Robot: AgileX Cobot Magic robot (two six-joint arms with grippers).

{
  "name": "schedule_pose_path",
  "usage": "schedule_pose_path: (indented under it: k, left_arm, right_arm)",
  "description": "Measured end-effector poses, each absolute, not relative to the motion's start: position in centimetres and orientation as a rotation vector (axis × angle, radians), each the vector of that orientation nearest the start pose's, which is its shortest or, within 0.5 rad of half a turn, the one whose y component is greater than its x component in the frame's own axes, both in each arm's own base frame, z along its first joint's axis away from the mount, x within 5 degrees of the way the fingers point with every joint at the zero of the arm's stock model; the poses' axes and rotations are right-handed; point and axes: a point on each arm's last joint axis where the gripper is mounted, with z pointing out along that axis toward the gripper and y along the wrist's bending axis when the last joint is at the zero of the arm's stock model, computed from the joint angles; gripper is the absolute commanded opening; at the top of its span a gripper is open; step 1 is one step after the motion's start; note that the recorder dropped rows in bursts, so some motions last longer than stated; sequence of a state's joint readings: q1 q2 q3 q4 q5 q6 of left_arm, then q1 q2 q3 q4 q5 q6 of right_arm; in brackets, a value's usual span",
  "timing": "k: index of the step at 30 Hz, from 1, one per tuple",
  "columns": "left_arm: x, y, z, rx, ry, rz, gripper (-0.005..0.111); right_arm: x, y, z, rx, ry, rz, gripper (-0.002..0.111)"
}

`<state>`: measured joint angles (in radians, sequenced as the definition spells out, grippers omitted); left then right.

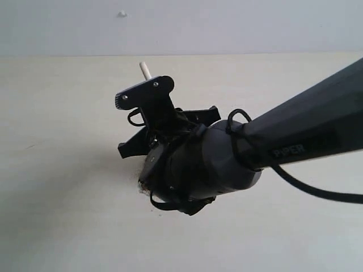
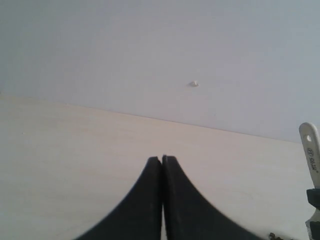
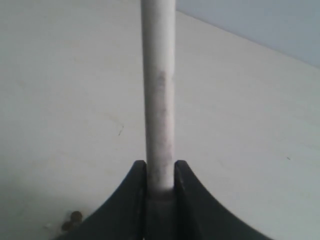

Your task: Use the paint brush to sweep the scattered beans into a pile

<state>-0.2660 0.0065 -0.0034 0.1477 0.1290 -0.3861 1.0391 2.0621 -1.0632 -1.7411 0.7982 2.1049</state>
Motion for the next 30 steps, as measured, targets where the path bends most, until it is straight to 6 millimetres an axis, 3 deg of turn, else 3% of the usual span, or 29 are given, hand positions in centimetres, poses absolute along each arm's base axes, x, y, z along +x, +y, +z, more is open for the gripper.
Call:
schedule_pose_path:
  k: [9,17,25,30]
  left_arm:
    - [5.5,-1.3,20.2,0.007,1.627,-0.375,0.0]
    - [5.5,-1.3,20.2,0.007,1.627,-0.375,0.0]
    - [5.5,-1.3,20.2,0.007,1.627,-0.375,0.0]
    - [5.5,-1.3,20.2,0.007,1.627,-0.375,0.0]
  right_arm:
    - [24.5,30.5,13.5,-0.354,1.985,-0.129,0.0]
    - [23.8,29.0,20.1,-0.423,1.908,-0.245,0.0]
    - [23.0,25.0,27.4,-0.57,1.95,-0.3,0.0]
    - [24.8,20.3,28.9,-0.584,2.165,-0.173,0.0]
